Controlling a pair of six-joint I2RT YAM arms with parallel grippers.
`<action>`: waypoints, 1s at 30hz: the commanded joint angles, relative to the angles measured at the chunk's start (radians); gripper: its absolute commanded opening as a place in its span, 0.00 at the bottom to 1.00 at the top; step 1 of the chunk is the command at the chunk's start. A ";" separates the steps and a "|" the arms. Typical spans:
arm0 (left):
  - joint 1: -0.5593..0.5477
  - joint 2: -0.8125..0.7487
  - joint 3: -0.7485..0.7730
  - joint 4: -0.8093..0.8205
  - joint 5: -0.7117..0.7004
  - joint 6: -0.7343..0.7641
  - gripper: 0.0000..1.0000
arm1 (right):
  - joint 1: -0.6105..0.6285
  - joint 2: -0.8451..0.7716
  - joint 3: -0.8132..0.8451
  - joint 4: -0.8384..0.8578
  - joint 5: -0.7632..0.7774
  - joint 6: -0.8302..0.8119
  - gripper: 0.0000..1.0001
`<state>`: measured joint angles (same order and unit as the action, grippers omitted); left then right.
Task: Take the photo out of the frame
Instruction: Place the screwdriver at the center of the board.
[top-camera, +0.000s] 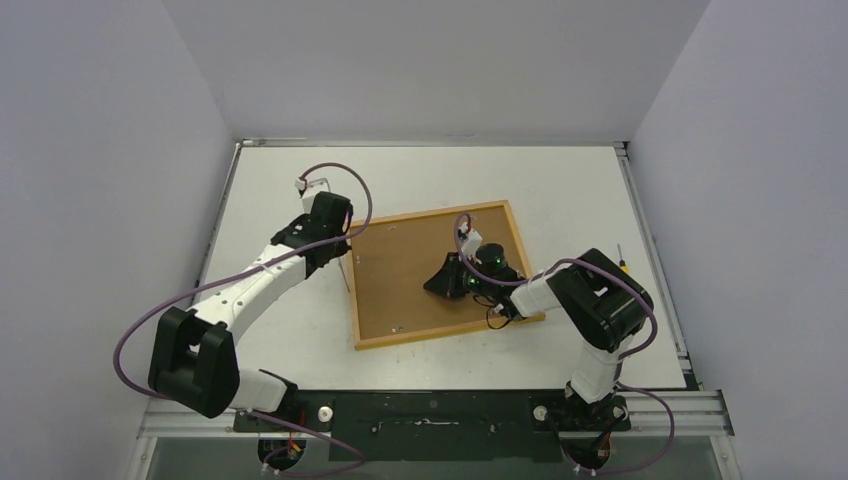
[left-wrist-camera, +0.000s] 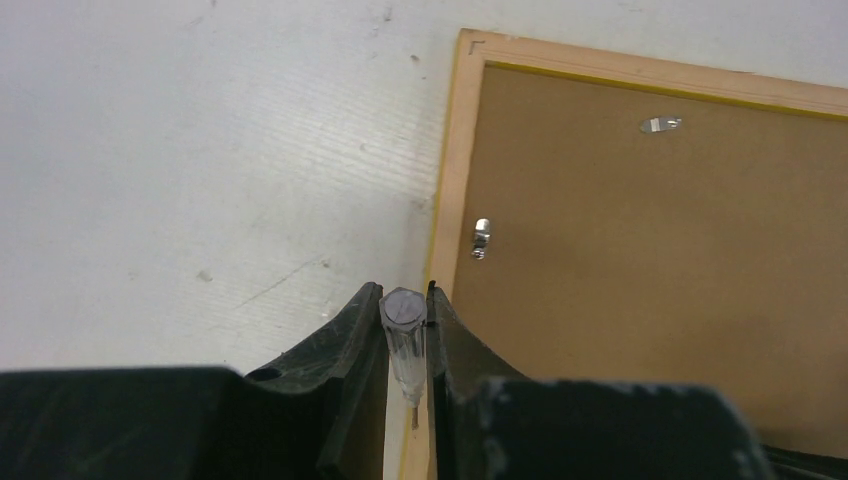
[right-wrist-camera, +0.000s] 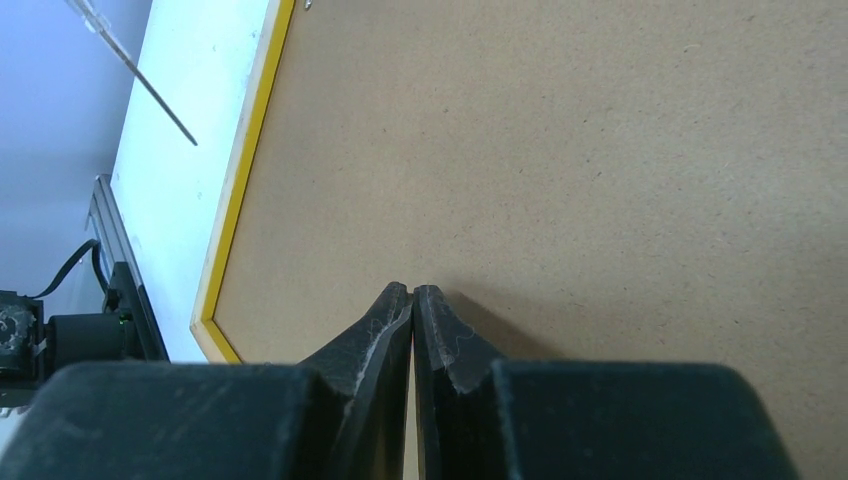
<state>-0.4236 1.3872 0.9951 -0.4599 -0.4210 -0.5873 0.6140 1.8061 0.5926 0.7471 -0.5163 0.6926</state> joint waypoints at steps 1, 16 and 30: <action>0.006 -0.038 -0.012 -0.100 -0.133 -0.032 0.00 | -0.001 -0.061 -0.009 0.018 0.034 -0.031 0.07; 0.002 0.306 0.092 -0.163 -0.162 0.051 0.00 | 0.004 -0.093 -0.016 -0.001 0.048 -0.046 0.07; 0.004 0.273 0.046 -0.070 -0.096 0.064 0.29 | 0.003 -0.104 -0.017 -0.012 0.060 -0.063 0.07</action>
<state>-0.4236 1.7046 1.0557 -0.5976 -0.5457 -0.5274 0.6151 1.7557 0.5800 0.7044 -0.4744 0.6609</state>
